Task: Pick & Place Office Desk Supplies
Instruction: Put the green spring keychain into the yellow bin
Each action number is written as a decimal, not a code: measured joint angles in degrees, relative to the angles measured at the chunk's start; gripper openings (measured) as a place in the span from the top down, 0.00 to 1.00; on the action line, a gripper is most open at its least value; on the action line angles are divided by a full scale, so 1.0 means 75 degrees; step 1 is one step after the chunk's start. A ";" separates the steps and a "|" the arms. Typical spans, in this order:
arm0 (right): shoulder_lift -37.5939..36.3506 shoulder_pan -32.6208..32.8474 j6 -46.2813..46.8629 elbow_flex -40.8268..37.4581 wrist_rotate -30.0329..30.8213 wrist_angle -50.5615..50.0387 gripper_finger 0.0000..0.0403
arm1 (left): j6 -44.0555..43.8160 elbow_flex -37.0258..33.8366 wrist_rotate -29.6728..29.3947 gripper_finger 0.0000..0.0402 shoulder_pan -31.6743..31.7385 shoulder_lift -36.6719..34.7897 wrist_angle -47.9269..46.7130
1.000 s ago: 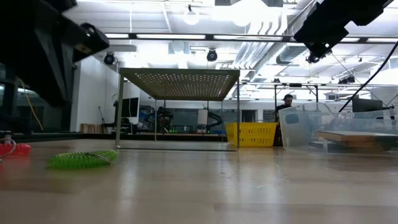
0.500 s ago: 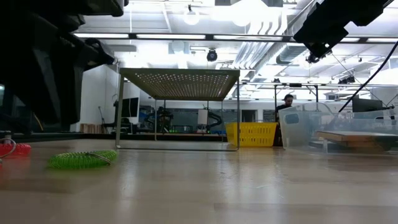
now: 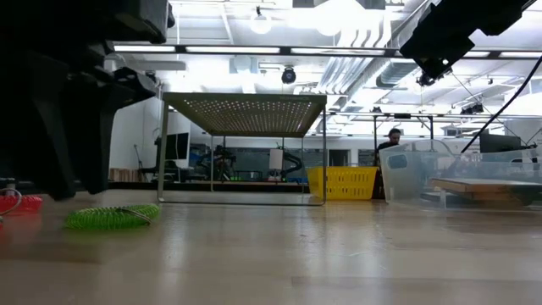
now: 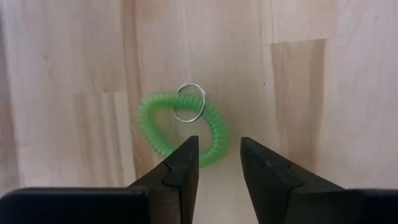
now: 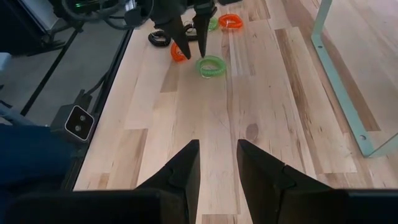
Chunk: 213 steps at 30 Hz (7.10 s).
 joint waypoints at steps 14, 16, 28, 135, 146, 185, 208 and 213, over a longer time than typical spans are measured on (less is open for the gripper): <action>0.0000 0.0000 0.0000 0.0000 -0.0002 -0.0001 0.77 | 0.0130 0.0001 0.0075 0.72 0.0009 0.0362 0.0082; 0.0000 0.0000 0.0000 0.0000 0.0001 -0.0001 0.77 | 0.0128 0.0001 0.0024 0.72 0.0008 0.0363 0.0083; 0.0000 0.0000 0.0000 0.0000 -0.0008 -0.0001 0.77 | 0.0108 0.0001 -0.0015 0.88 0.0003 0.0371 0.0111; 0.1926 0.0527 -0.3430 -0.0003 0.0732 0.4455 0.95 | 0.3624 -0.0002 -0.0479 0.96 0.1125 -0.0804 0.6483; 0.1926 0.0527 -0.3414 -0.0003 0.0729 0.4319 0.95 | 0.3649 -0.0002 -0.0275 0.76 0.1122 -0.0804 0.6482; 0.0341 -0.4428 -0.2308 0.0000 0.2907 0.3436 0.94 | 0.3797 -0.0002 -0.0289 0.75 0.1647 -0.0804 0.6404; 0.1428 -0.6204 0.0423 -0.0003 0.0787 0.0557 0.94 | 0.3599 -0.0005 -0.0280 0.75 0.2256 -0.0804 0.5518; 0.1428 -0.6204 0.0944 -0.0003 0.0535 -0.0155 0.94 | 0.3591 -0.0005 -0.0281 0.75 0.2256 -0.0804 0.5520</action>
